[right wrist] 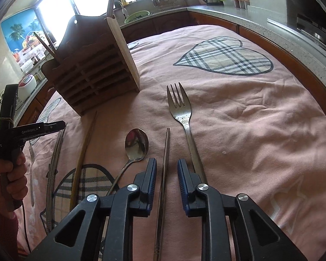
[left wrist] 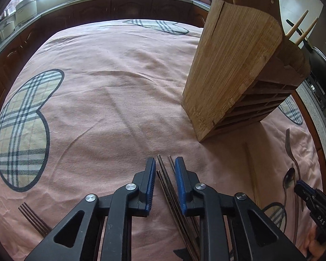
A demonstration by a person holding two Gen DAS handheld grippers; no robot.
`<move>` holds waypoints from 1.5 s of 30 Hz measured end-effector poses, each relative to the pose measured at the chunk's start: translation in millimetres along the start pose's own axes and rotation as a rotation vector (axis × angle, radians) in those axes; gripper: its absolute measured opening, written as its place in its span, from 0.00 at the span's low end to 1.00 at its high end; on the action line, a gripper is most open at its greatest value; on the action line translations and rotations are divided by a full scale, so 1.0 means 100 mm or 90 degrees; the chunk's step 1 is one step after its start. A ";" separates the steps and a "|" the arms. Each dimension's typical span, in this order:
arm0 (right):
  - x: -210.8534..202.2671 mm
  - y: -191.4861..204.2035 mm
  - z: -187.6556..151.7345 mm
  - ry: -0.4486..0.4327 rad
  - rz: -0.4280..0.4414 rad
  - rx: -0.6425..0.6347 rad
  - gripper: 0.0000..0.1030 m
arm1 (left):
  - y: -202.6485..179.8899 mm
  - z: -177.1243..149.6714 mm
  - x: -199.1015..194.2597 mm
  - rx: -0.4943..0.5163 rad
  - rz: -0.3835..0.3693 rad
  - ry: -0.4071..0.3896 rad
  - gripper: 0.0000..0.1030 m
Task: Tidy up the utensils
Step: 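Lower both open grippers onto two chopsticks lying on the cloth, then close the left gripper on a chopstick while the right gripper closes on a thin metal chopstick, then lift both held chopsticks and carry them over the wooden holder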
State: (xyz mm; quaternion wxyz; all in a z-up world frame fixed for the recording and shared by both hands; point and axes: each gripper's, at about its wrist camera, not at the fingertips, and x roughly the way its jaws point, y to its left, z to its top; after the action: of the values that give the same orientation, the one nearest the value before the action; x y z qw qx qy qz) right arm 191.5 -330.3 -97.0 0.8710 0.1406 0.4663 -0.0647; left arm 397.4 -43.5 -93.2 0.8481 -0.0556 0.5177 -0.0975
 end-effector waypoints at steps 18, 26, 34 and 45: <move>-0.10 0.12 0.05 -0.025 0.009 -0.024 0.05 | 0.10 -0.28 -0.67 -0.025 -0.073 -0.077 0.04; -0.16 0.19 0.01 -0.030 0.024 -0.026 0.05 | 0.23 -0.52 -0.72 -0.017 -0.051 -0.043 0.05; -0.26 0.18 0.00 -0.043 0.025 -0.022 0.05 | 0.36 -0.69 -0.73 -0.032 -0.021 -0.023 0.12; -0.26 0.22 0.00 -0.043 0.030 -0.026 0.05 | 0.21 -0.83 -0.66 -0.004 0.012 -0.005 0.18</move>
State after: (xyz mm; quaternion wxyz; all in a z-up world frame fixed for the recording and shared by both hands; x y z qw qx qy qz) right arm 182.5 -309.6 -71.8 0.8901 0.1312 0.4347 -0.0395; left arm 296.6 -8.1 -77.6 0.8508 -0.0537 0.5154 -0.0874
